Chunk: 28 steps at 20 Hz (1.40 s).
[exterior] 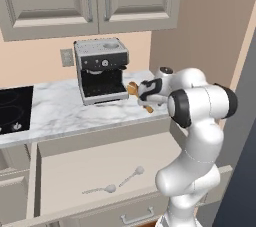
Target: Organize the utensils by type. Pick up the wooden spoons from the counter and place them in the open cabinet. Then pick up the metallic utensils from the counter and place them in the open drawer.
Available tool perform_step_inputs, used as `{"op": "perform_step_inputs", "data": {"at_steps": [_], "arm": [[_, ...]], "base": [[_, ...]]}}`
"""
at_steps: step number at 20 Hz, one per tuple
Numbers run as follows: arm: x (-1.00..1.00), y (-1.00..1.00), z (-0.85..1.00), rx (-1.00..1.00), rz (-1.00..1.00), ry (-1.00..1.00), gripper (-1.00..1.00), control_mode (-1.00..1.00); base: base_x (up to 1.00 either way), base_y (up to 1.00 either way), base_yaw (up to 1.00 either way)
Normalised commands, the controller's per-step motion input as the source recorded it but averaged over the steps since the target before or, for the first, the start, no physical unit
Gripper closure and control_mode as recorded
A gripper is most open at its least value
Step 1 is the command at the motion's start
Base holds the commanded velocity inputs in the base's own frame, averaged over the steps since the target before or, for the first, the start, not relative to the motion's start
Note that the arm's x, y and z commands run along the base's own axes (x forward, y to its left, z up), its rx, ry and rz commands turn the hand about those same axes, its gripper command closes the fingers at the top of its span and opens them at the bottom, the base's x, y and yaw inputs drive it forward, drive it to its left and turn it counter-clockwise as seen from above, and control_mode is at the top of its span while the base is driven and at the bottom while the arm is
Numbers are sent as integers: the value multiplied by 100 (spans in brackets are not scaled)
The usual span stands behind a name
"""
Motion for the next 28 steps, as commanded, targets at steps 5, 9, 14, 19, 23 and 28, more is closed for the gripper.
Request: {"op": "perform_step_inputs", "data": {"at_steps": [5,9,14,19,23,28], "arm": [[29,0,-26,0,0,-1,-100,-100],[30,-1,-12,0,0,0,-100,-100],[26,0,-12,0,0,0,-100,-100],[24,0,-20,0,0,0,-100,-100],[26,-3,-19,0,0,0,-100,-100],[24,-2,-24,0,0,0,-100,-100]], "base": [[0,0,0],[0,0,0],[0,0,0],[0,0,0],[0,0,0],[0,0,0]]}}
